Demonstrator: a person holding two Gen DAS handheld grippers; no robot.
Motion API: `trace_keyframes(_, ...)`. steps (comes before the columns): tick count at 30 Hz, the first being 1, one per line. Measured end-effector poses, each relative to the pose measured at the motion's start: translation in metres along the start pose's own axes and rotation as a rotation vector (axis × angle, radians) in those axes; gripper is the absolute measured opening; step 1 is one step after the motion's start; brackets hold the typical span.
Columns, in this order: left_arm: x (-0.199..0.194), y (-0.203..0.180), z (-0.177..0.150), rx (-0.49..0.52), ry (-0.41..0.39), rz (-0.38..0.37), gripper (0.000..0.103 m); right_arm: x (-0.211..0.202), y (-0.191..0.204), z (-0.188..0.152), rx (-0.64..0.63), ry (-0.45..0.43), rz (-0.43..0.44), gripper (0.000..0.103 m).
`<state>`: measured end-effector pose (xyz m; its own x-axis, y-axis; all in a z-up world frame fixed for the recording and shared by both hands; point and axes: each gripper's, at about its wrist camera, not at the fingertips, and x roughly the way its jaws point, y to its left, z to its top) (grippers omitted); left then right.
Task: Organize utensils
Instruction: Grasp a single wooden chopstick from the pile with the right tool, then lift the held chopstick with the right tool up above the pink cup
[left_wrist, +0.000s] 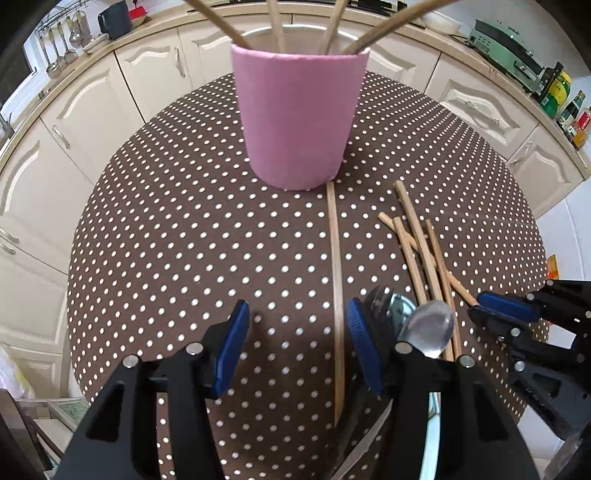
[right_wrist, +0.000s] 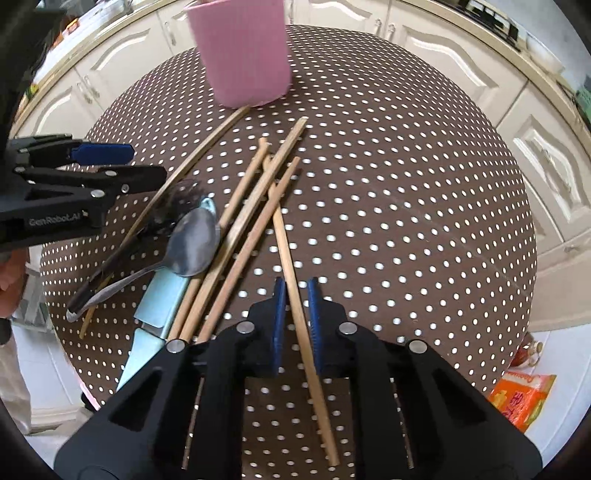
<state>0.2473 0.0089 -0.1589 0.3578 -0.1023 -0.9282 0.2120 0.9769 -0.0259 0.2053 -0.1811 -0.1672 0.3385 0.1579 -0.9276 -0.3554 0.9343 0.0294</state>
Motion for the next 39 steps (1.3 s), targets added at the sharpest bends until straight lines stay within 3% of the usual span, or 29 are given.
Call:
trace_keyframes(9,0.025,-0.01,0.021,-0.049,0.041,0.03,0.054,-0.007,-0.029,-0.006,0.041,0.012,-0.003,0.011)
trace_keyframes(11,0.027,-0.016,0.023,-0.027,0.031,0.048,0.048,-0.008,-0.031,-0.006,0.049,0.02,0.005,0.011)
trace_keyframes(16,0.027,-0.027,0.024,0.005,0.046,0.021,0.015,-0.007,-0.034,-0.007,0.043,0.042,0.005,0.011)
trace_keyframes(19,0.025,-0.029,0.023,-0.004,0.048,0.01,0.006,0.0,-0.03,0.0,0.027,0.058,-0.013,0.011)
trace_keyframes(22,0.026,-0.019,0.018,-0.028,0.039,-0.007,0.006,0.001,-0.032,-0.001,0.025,0.068,-0.015,0.011)
trace_keyframes(26,0.018,-0.006,0.015,-0.054,0.002,0.005,0.006,-0.001,-0.035,-0.004,0.026,0.056,-0.031,0.006)
trace_keyframes(29,0.005,0.002,0.014,-0.072,-0.049,0.009,0.006,-0.01,-0.036,0.0,0.025,0.003,-0.115,0.006)
trace_keyframes(33,-0.018,0.011,0.009,-0.084,-0.14,0.032,0.005,-0.026,-0.031,0.006,0.02,-0.064,-0.134,0.006)
trace_keyframes(39,-0.057,0.017,0.0,-0.087,-0.278,0.013,0.005,-0.055,-0.03,0.007,0.061,-0.198,-0.047,0.006)
